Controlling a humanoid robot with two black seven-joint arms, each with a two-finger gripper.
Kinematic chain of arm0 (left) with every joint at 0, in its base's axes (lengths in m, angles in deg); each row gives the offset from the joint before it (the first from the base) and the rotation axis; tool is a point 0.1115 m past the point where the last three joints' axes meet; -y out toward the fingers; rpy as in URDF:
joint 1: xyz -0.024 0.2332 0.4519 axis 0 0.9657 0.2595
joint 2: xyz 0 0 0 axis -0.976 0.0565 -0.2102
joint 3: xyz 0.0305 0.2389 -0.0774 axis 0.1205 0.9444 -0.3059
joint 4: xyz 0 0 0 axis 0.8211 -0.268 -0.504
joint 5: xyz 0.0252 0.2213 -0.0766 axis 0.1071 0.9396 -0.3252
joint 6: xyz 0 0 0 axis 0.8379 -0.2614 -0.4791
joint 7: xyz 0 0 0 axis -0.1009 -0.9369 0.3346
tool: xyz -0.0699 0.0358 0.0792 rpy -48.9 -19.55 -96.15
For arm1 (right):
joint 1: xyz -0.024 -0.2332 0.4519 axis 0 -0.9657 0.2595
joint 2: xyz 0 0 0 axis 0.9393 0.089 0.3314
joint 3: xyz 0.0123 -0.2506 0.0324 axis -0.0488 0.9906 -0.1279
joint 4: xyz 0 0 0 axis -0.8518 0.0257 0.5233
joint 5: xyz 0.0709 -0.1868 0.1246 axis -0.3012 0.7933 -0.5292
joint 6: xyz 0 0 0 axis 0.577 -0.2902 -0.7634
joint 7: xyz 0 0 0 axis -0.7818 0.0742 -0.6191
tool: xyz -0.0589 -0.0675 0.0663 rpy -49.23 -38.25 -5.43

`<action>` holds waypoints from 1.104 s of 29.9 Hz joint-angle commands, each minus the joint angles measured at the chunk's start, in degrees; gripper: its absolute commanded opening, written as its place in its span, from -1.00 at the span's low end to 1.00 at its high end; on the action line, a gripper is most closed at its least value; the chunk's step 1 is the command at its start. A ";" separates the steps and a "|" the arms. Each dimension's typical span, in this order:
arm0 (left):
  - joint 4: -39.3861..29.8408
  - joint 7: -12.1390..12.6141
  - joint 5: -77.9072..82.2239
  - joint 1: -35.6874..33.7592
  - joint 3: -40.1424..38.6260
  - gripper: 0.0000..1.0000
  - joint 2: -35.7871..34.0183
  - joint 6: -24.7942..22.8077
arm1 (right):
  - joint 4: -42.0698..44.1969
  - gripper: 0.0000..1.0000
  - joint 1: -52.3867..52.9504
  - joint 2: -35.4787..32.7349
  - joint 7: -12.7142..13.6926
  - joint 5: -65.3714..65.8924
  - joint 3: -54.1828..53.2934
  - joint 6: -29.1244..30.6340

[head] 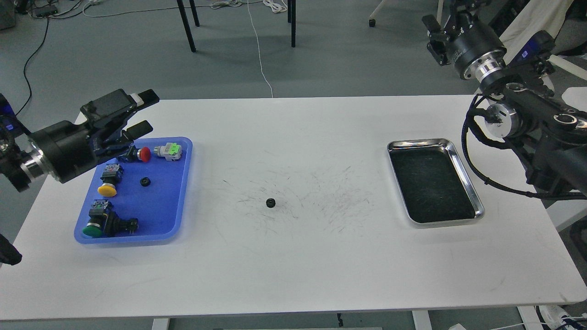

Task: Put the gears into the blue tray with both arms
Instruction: 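Reach the left gripper from the blue tray toward the black gear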

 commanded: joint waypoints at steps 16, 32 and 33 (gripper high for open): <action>-1.49 0.45 24.30 1.05 6.17 0.98 2.05 8.79 | 3.04 0.92 -6.23 0.56 0.00 -3.32 0.60 -5.47; 2.47 -0.52 16.50 -5.72 9.16 0.99 6.89 1.77 | 3.23 0.92 -7.29 2.15 0.00 -3.32 0.77 -7.67; 2.47 -0.69 17.10 -5.89 9.16 0.99 6.97 1.58 | 3.14 0.92 -7.29 2.15 0.00 -3.41 0.78 -7.67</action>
